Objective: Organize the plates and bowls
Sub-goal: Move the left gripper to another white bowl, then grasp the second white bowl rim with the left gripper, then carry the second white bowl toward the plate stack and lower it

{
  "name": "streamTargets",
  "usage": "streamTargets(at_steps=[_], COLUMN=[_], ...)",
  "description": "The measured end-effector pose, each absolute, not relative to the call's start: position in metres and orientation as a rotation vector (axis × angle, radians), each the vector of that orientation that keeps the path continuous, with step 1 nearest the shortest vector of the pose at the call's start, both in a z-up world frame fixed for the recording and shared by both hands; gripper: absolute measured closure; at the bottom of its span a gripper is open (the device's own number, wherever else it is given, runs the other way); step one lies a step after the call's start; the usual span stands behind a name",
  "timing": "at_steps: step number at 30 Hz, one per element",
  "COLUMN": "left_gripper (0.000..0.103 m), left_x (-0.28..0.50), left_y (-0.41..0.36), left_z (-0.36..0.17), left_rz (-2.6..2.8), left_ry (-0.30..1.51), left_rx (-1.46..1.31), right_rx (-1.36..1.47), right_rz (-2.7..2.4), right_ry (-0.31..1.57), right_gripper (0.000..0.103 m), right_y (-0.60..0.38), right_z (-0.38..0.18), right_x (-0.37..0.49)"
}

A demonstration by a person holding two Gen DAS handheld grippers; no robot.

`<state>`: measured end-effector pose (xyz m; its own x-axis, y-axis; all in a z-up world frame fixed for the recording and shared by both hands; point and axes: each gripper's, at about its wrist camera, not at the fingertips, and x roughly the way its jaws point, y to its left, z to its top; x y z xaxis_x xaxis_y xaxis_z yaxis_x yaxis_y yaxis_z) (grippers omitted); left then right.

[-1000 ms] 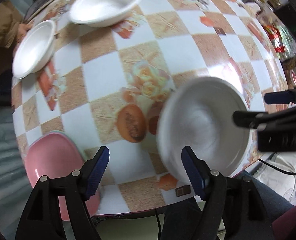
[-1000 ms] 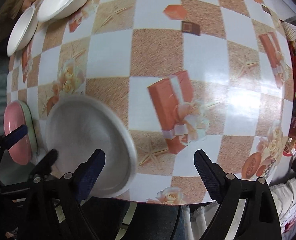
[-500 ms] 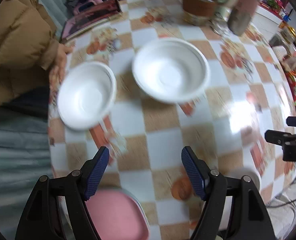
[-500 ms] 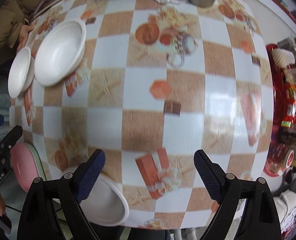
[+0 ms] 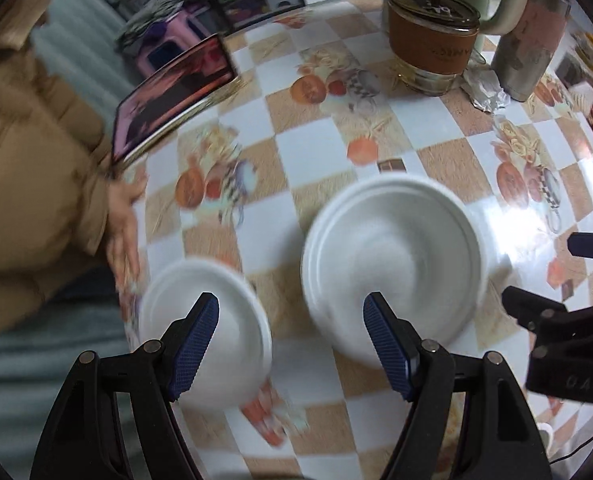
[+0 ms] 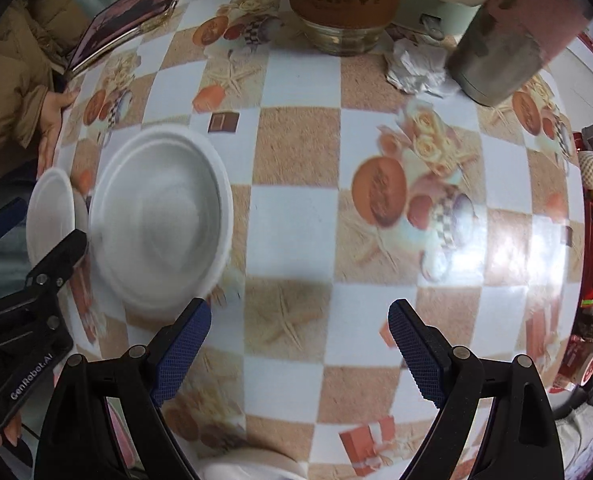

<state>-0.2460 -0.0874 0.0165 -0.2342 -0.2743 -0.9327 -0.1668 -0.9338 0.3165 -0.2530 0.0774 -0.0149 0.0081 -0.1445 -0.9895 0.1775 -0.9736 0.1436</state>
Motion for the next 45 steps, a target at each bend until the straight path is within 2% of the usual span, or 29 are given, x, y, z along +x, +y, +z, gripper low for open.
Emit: streamTargets(at_steps=[7, 9, 11, 12, 13, 15, 16, 17, 19, 20, 31, 36, 45], left_gripper=[0.025, 0.025, 0.025, 0.026, 0.033, 0.051, 0.066, 0.067, 0.071, 0.072, 0.073, 0.073, 0.072], left_x=[-0.285, -0.289, -0.292, -0.293, -0.294, -0.295, -0.295, -0.296, -0.295, -0.294, -0.213, -0.192, -0.184], left_y=[-0.086, -0.085, -0.083, -0.082, -0.081, -0.080, -0.079, -0.079, -0.076, -0.074, -0.027, -0.021, -0.002], left_z=[-0.021, -0.028, -0.036, -0.040, -0.043, -0.046, -0.048, -0.049, -0.050, -0.050, -0.056, -0.058, -0.018], left_rz=[-2.298, -2.287, -2.262, -2.253, -2.248, -2.240, -2.234, -2.219, -2.217, -2.221, -2.215, -2.204, -2.278], left_ry=[-0.689, -0.678, -0.669, -0.665, -0.651, -0.604, -0.560, -0.507, -0.438, -0.438, -0.396, -0.292, -0.324], left_rx=[1.986, 2.011, 2.057, 2.076, 2.104, 2.158, 2.193, 2.234, 2.271, 2.270, 2.339, 2.312, 2.212], right_rx=[2.081, 2.078, 2.084, 2.097, 2.105, 2.106, 2.101, 2.100, 2.121, 2.127, 2.165, 2.209, 2.142], right_rz=[-2.047, -2.035, -2.002, -1.980, -1.963, -1.925, -1.908, -1.894, -1.846, -1.836, -1.762, -1.765, -1.833], right_ry=[-0.039, -0.055, -0.089, -0.108, -0.120, -0.182, -0.221, -0.237, -0.241, -0.232, -0.069, -0.136, -0.098], right_gripper=[0.012, 0.016, 0.033, 0.036, 0.045, 0.048, 0.054, 0.069, 0.083, 0.086, 0.086, 0.086, 0.085], right_y=[0.064, 0.062, 0.060, 0.062, 0.062, 0.064, 0.064, 0.064, 0.064, 0.062, 0.090, 0.099, 0.105], right_z=[-0.041, -0.047, -0.054, -0.057, -0.061, -0.065, -0.066, -0.067, -0.070, -0.073, -0.071, -0.078, -0.041], right_x=[-0.276, -0.280, -0.281, -0.281, -0.281, -0.281, -0.282, -0.282, -0.282, -0.282, -0.216, -0.189, -0.185])
